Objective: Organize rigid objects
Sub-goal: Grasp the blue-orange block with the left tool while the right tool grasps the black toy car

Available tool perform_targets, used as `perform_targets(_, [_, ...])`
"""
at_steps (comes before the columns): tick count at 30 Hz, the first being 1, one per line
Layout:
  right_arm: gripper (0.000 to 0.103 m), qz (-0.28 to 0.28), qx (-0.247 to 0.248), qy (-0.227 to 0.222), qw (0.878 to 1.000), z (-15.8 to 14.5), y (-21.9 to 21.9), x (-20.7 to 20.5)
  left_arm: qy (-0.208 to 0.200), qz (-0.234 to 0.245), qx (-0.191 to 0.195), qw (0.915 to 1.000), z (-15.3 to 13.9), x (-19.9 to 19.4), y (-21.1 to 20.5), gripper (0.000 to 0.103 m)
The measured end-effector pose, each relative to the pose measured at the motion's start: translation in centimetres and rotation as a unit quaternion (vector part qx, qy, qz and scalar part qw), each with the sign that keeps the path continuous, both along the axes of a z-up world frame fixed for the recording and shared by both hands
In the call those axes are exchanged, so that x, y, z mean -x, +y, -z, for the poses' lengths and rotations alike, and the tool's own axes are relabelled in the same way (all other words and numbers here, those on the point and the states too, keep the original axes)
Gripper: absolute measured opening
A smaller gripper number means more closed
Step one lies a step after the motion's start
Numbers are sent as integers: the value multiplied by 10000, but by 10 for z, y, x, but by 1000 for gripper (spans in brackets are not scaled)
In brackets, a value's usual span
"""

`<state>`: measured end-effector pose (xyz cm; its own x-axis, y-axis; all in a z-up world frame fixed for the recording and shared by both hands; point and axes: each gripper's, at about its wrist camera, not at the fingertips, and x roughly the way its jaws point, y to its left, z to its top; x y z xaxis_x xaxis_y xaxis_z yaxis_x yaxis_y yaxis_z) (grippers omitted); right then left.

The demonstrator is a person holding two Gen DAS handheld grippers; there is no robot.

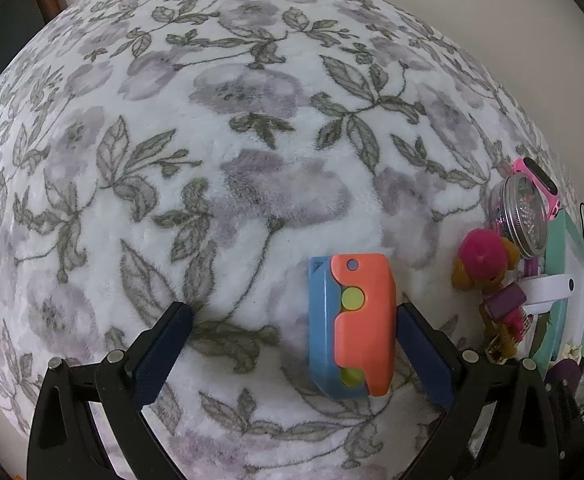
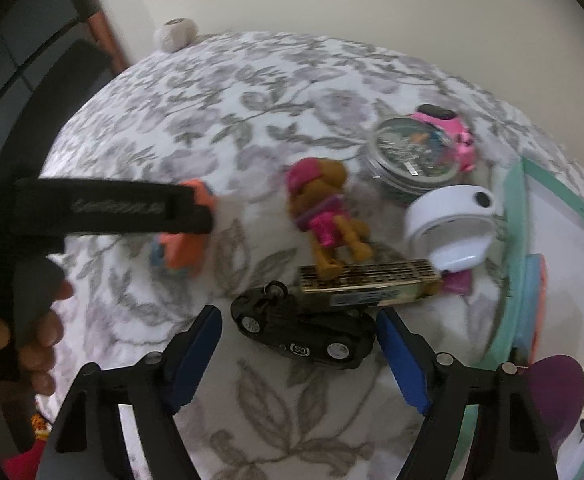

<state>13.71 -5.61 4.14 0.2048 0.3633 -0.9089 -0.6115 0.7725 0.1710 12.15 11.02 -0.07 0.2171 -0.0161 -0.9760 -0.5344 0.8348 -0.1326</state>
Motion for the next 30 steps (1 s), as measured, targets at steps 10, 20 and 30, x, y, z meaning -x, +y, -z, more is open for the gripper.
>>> perform_targets(10, [67, -51, -58, 184, 9998, 7, 5, 5, -39, -71, 88, 9999, -2, 6, 10, 101])
perform_targets(20, [53, 213, 59, 36, 9997, 13, 5, 1, -24, -65, 46, 10000, -1, 3, 6, 101])
perform_targets(30, [49, 457, -271, 505, 9973, 12, -11, -5, -87, -31, -41, 9999, -5, 2, -5, 89])
